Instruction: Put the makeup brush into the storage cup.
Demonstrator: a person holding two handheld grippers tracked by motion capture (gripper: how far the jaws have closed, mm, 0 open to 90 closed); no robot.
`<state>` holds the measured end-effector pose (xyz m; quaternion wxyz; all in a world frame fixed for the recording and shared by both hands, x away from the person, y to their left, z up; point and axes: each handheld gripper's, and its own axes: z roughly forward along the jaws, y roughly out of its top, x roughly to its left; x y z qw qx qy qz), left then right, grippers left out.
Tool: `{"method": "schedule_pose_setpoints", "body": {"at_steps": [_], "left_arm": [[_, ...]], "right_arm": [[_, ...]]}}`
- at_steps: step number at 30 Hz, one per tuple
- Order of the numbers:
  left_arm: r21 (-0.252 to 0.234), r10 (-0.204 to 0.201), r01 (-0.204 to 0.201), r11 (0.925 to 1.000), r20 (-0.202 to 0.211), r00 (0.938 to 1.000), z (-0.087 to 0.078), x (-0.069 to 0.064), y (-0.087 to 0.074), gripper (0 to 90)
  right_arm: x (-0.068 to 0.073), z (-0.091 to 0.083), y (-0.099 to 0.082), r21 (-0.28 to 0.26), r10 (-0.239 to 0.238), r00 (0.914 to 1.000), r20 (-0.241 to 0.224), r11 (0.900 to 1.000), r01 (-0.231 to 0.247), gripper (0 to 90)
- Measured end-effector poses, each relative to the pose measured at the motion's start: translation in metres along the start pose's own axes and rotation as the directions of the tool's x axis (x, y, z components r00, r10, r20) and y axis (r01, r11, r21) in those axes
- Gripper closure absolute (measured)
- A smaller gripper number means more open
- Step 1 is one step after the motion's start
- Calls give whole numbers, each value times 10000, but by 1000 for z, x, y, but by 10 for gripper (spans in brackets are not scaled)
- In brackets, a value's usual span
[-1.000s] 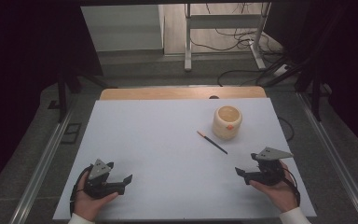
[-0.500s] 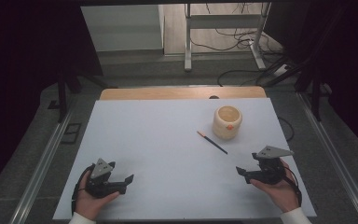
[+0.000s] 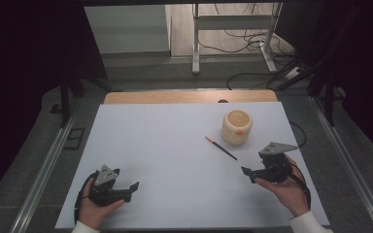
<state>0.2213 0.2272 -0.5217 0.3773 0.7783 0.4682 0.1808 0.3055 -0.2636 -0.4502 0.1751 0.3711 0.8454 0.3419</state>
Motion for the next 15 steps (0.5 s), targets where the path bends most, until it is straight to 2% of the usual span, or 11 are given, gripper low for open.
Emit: {"method": "schedule_pose_setpoints", "body": {"at_steps": [5, 15], "left_arm": [[36, -7, 7, 10000, -41, 10000, 0, 0, -1, 132], [57, -13, 13, 10000, -86, 10000, 0, -1, -2, 134]], "right_arm": [[-2, 5, 8, 87, 309, 9992, -238, 9995, -307, 173], [2, 12, 30, 349, 114, 9997, -195, 9993, -107, 180]]}}
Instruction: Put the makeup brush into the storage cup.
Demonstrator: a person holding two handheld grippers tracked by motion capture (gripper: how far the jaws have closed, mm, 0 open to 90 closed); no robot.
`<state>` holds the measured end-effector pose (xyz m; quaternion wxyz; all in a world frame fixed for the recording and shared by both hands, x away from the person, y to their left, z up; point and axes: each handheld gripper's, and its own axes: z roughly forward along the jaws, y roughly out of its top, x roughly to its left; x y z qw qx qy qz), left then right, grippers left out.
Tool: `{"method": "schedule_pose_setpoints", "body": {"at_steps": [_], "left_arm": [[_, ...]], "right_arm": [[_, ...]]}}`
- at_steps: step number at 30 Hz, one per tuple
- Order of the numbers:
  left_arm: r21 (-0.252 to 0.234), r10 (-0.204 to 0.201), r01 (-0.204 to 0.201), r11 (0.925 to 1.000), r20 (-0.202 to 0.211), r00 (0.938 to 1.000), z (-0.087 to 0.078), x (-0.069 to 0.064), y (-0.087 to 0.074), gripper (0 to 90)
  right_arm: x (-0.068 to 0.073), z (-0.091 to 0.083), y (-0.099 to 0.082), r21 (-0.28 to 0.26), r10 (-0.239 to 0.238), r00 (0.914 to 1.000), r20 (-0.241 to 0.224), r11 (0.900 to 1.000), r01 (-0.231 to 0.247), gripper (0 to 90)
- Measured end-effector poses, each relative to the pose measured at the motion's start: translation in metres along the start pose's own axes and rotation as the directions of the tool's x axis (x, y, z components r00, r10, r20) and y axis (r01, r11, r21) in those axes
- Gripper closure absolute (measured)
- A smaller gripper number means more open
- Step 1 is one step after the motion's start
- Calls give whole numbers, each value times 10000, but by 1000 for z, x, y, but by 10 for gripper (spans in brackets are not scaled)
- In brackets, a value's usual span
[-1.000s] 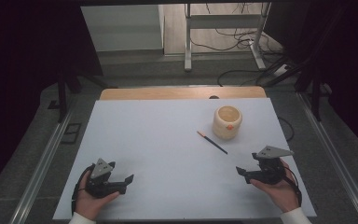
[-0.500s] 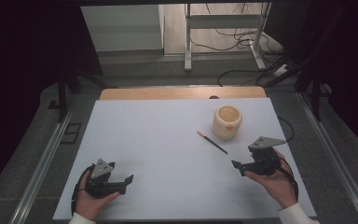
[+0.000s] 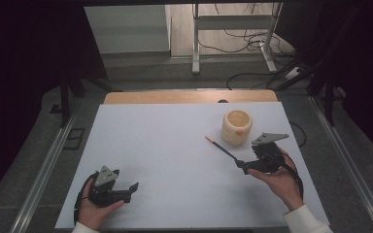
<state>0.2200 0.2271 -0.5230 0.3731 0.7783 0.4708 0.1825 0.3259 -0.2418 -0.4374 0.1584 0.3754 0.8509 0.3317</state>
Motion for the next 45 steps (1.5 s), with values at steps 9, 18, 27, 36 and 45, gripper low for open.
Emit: {"method": "schedule_pose_setpoints", "body": {"at_steps": [9, 18, 27, 36, 45], "left_arm": [[-32, -2, 2, 10000, 14, 10000, 0, 1, 0, 136], [7, 21, -21, 10000, 10, 10000, 0, 0, -1, 136], [3, 0, 0, 10000, 97, 10000, 0, -1, 0, 136], [16, 45, -45, 10000, 44, 10000, 0, -1, 0, 137], [-10, 29, -29, 10000, 32, 10000, 0, 0, 0, 136]], "right_arm": [[8, 8, 25, 57, -154, 9999, 28, 9999, 154, 181], [12, 19, 43, 403, -268, 9996, -72, 9988, 270, 182], [11, 23, 51, 412, -358, 9994, -26, 9985, 359, 186], [13, 32, 57, 651, -532, 9986, -18, 9965, 532, 190], [17, 52, 64, 1178, -860, 9963, -92, 9893, 864, 193]]}}
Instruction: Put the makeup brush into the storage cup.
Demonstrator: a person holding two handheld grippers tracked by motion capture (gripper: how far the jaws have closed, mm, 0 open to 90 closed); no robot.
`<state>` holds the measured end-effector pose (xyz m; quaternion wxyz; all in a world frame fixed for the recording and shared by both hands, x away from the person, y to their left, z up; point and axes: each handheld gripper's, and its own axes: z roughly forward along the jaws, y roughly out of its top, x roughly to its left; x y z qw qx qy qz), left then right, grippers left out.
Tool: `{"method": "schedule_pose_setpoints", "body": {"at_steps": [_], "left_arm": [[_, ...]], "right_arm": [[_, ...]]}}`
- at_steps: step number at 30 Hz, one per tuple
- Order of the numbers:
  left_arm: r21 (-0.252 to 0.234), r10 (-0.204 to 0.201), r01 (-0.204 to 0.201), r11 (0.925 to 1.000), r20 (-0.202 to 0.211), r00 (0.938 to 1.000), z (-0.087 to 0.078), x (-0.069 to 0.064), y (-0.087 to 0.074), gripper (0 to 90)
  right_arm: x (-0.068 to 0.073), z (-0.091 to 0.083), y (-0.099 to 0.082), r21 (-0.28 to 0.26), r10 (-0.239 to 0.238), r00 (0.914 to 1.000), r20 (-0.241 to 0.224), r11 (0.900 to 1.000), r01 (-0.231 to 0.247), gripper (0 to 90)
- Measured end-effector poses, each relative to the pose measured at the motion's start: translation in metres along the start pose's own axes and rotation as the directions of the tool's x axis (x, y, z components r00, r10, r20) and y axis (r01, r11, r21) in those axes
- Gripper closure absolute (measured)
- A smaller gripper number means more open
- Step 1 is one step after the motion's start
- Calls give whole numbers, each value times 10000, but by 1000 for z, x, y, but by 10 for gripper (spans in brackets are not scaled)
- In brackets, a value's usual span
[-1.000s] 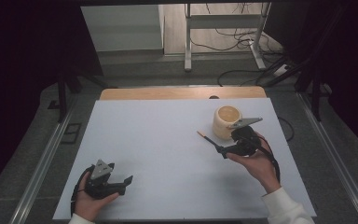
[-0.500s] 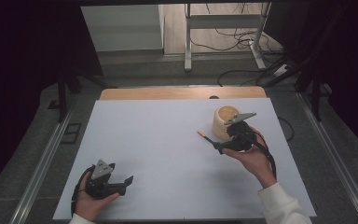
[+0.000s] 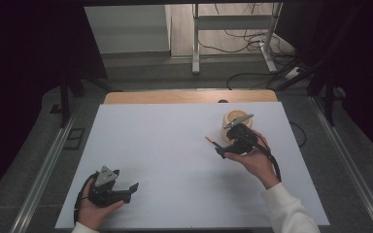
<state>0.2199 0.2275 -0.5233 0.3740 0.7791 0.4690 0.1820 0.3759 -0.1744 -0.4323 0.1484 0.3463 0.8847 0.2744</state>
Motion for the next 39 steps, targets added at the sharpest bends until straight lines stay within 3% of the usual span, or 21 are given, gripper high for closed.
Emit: {"method": "schedule_pose_setpoints", "body": {"at_steps": [12, 17, 39], "left_arm": [[30, 38, -38, 10000, 42, 10000, 0, 0, 0, 137], [47, 54, -54, 10000, 58, 10000, 1, -1, 0, 138], [88, 65, -66, 9999, 50, 10000, 1, 0, -1, 140]], "right_arm": [[4, 19, 21, 714, -371, 9993, -19, 9968, 371, 201], [3, 25, 30, 753, -445, 9990, -82, 9961, 450, 274], [-2, 56, 43, 1584, -246, 9990, -380, 9869, 303, 290]]}}
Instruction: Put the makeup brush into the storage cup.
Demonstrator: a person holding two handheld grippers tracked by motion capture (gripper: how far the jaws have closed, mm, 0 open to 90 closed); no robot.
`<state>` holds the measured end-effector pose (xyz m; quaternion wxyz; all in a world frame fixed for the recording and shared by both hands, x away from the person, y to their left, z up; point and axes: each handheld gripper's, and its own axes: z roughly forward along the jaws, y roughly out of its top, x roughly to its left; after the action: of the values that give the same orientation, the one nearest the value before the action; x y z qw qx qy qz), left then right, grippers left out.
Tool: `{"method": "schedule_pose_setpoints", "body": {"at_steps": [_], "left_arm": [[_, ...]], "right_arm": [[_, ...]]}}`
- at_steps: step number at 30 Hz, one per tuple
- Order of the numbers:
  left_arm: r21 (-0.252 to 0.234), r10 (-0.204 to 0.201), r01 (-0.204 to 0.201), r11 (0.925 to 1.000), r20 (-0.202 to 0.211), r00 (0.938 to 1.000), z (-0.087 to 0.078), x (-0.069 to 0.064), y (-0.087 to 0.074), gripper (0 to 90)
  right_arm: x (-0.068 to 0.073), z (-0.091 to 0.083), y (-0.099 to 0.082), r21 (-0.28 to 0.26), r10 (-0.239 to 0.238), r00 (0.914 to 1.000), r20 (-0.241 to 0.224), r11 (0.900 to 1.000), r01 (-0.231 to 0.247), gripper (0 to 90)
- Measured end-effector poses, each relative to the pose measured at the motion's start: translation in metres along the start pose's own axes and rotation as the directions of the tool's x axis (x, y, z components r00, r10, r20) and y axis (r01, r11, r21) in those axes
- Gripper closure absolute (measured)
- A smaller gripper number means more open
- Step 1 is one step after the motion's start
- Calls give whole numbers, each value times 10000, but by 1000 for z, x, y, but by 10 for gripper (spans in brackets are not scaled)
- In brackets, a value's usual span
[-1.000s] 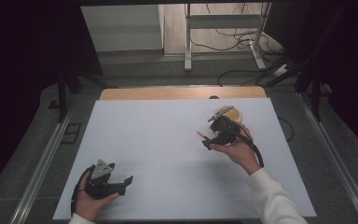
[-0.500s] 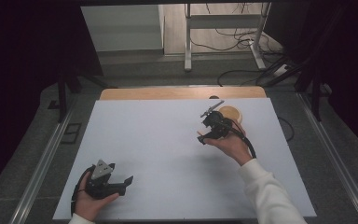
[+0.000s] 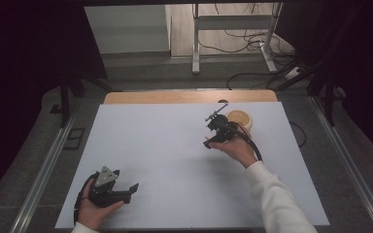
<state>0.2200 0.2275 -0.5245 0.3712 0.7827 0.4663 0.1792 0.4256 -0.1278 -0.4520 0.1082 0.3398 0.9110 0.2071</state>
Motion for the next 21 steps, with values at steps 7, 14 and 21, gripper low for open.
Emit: {"method": "schedule_pose_setpoints", "body": {"at_steps": [7, 14, 21], "left_arm": [[-8, -10, 10, 10000, 0, 10000, 0, 0, 0, 140], [7, -7, 7, 10000, -3, 10000, 0, 0, 0, 141], [7, 0, 0, 10000, -6, 10000, 0, 0, 0, 141]], "right_arm": [[0, 8, 1, 134, -36, 10000, -74, 9999, 37, 347], [-2, 15, 1, 330, -183, 9998, 37, 9993, 181, 439], [-5, 27, -1, 716, -205, 9995, 257, 9973, 186, 450]]}}
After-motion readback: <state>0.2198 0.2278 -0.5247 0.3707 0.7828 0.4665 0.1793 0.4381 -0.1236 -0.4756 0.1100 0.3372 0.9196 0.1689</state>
